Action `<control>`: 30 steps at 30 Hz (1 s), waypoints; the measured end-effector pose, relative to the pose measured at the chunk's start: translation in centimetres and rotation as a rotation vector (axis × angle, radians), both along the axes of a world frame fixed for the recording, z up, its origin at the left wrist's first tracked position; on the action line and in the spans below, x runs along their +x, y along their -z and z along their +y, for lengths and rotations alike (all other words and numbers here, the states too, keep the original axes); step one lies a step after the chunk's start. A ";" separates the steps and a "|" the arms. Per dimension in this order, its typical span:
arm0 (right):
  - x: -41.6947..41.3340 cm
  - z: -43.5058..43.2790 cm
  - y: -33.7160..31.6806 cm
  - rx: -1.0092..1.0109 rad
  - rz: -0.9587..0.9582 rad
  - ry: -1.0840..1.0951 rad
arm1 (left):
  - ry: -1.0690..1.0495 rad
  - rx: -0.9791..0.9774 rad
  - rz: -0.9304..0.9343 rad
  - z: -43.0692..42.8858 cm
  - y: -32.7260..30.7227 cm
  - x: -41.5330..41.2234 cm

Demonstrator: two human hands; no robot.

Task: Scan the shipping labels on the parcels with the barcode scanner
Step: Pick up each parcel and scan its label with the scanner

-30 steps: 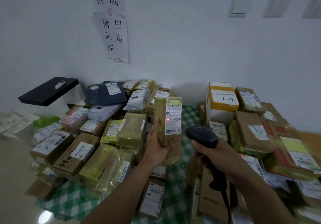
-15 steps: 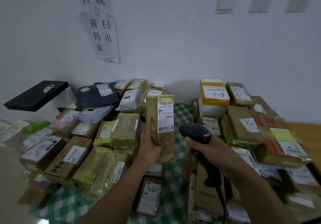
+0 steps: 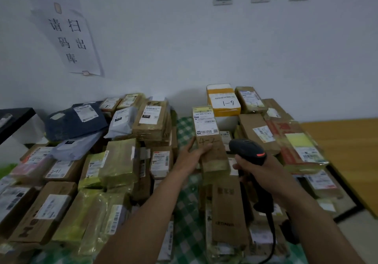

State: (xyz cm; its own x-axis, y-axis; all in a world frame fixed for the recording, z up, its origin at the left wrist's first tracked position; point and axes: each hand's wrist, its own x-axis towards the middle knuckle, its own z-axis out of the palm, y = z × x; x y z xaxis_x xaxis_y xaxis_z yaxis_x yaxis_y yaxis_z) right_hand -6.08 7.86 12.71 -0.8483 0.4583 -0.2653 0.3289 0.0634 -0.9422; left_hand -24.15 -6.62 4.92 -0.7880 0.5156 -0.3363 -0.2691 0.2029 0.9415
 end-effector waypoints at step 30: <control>1.4 -4.1 5.5 -0.019 -0.149 -0.102 | -0.319 -0.434 0.290 -9.6 11.4 8.1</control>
State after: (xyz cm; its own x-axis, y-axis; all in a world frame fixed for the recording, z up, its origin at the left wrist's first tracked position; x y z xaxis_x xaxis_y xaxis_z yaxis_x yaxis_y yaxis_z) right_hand -4.72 3.73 7.19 -0.8410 0.3653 -0.3991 0.4574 0.0860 -0.8851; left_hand -16.01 -16.19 -6.49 -0.9719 0.1036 -0.2113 -0.1244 0.5362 0.8349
